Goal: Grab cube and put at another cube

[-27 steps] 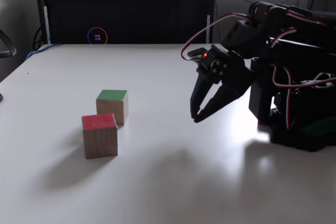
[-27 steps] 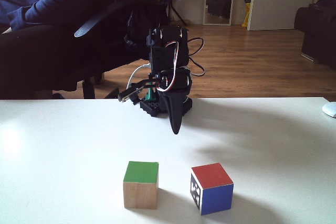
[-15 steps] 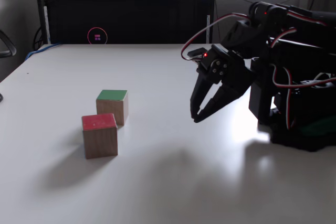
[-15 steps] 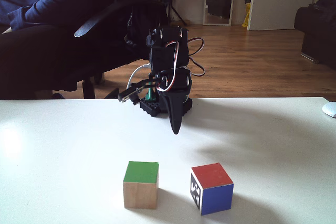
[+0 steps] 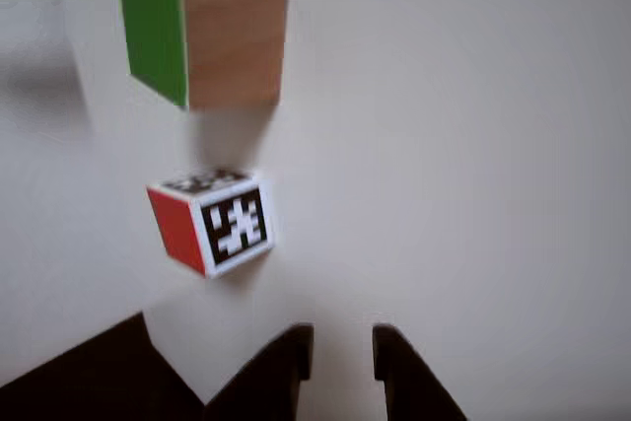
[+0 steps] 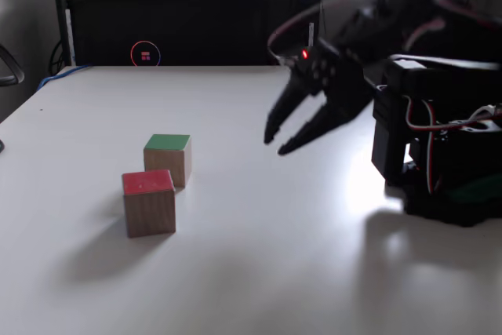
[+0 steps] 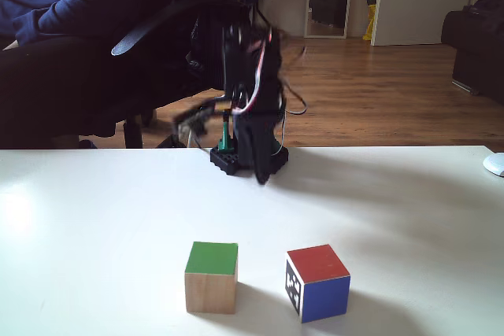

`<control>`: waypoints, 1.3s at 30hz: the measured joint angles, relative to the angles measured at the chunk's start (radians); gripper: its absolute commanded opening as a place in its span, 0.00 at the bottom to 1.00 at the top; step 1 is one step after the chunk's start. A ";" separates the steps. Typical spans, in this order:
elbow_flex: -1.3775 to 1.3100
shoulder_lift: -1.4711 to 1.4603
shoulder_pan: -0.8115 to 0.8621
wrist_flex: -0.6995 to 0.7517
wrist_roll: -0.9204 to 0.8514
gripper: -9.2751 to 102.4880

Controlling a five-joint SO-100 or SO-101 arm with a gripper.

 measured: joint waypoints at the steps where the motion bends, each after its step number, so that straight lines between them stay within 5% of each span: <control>1: -0.074 -0.103 0.025 -0.003 0.009 0.21; 6: -0.388 -0.581 0.100 -0.063 0.031 0.28; 20: -0.784 -1.109 0.179 -0.064 -0.014 0.44; 39: -1.157 -1.621 0.169 -0.043 0.035 0.44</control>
